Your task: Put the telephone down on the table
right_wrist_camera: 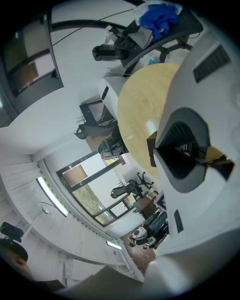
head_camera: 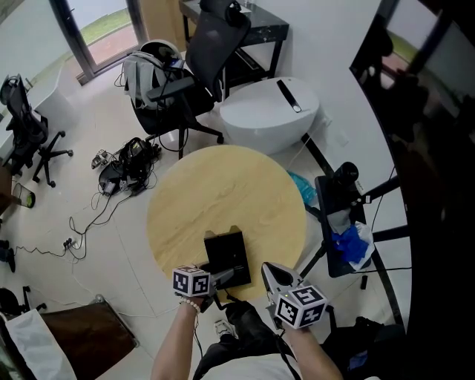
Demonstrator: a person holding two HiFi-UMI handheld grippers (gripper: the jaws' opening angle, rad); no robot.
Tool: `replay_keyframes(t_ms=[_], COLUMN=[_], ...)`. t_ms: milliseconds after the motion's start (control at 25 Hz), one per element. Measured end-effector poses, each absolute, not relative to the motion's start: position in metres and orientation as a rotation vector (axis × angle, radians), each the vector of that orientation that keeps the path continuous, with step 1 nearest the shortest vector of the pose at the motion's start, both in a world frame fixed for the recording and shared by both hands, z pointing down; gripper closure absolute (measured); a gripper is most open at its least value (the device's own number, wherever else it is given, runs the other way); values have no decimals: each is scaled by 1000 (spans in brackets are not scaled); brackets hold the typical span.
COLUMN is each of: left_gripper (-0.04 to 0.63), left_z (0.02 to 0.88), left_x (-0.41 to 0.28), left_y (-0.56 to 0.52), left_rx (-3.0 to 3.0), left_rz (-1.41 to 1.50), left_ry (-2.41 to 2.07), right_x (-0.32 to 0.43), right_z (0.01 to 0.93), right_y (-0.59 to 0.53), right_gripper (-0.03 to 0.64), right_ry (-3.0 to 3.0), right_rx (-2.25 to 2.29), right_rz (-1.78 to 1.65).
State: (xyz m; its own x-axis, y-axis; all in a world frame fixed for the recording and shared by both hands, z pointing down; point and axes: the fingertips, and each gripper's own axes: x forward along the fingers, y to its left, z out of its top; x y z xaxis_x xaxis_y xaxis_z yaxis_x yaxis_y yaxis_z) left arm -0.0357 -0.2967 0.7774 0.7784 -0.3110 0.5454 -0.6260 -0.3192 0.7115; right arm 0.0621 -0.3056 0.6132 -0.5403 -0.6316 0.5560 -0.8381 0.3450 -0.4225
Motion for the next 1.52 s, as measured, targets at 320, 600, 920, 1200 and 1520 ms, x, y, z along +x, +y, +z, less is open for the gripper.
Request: replay_keyframes(t_ms=[320,600,920,1200,1520], left_gripper=[249,233,460,595,595], left_z=[773,739,648,588,523], left_x=[-54,-91,-155,-166,-150], left_y=[-305,-314,-289,-232,-170], left_rx=[1894,1877,1901,1963,2116], left_rz=[329,138,-174,-136,-72], left_ry=[-823,-957,-1216,-1328,-1395], right_x=[58,54,57,46,37], right_z=[612,605,590,557,533], right_y=[-306,-306,-286,-245,-180], right_gripper=[611,611,611,611,611], right_ry=[-2328,-2342,-2349,-2394,-2409], right_rx=[1296,1294,1320,1354,1347], right_rz=[988,967,898,805,738])
